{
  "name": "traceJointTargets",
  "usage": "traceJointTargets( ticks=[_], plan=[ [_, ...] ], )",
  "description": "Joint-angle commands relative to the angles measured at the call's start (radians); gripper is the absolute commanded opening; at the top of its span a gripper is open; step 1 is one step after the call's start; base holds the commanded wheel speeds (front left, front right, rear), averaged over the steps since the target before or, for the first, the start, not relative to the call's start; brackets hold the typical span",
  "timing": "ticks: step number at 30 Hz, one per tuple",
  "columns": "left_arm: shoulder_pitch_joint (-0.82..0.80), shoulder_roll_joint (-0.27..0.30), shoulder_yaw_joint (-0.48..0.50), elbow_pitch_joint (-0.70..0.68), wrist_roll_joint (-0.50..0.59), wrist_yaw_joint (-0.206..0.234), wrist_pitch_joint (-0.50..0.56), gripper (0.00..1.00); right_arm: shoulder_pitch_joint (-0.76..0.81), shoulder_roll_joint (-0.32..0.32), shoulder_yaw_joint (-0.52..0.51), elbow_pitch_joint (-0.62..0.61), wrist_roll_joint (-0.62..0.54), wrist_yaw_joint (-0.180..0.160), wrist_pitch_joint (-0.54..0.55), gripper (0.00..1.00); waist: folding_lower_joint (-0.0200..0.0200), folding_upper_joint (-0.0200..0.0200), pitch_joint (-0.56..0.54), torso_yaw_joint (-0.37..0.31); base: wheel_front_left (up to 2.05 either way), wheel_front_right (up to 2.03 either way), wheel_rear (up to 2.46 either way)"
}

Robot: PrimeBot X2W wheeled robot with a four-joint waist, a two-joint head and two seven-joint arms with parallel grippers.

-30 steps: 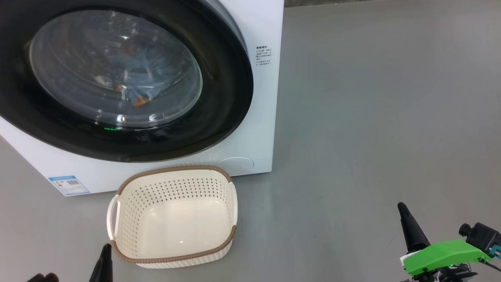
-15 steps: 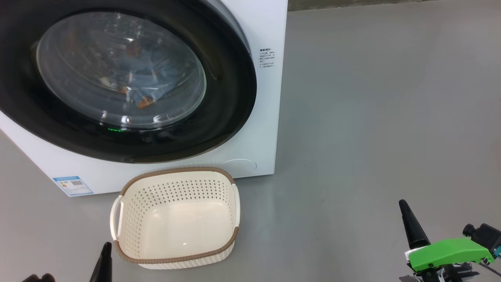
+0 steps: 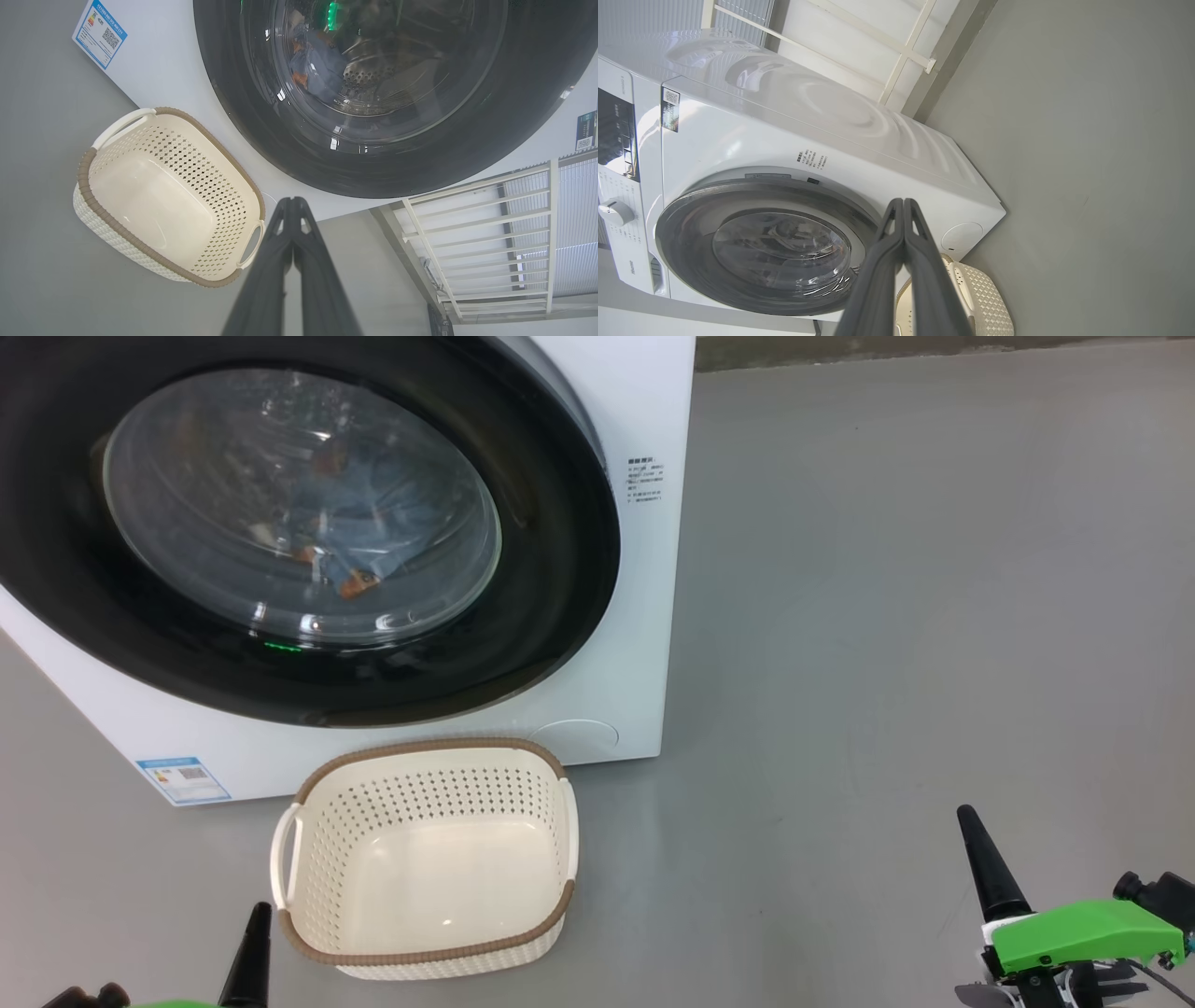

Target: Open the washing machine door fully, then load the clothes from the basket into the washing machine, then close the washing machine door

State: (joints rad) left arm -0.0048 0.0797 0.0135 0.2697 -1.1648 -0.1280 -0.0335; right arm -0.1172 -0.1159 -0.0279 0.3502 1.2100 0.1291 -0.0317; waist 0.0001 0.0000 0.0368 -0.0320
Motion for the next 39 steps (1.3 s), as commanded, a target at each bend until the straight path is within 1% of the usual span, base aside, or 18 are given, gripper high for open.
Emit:
traceJointTargets(
  ticks=[1, 39],
  plan=[
    [-0.048, 0.012, 0.03, -0.022, -0.029, -0.002, 0.008, 0.0, 0.0, 0.0, 0.003, -0.033, 0.033, 0.001, 0.009, 0.0, -0.0001, 0.0, -0.001, 0.001, 0.0, 0.0, 0.0],
    [-0.095, -0.018, 0.083, -0.024, -0.39, -0.003, 0.121, 0.0, 0.008, 0.053, -0.07, -0.095, 0.349, 0.001, 0.123, 0.0, -0.0001, 0.0, -0.029, 0.028, 0.0, 0.0, 0.0]
  ],
)
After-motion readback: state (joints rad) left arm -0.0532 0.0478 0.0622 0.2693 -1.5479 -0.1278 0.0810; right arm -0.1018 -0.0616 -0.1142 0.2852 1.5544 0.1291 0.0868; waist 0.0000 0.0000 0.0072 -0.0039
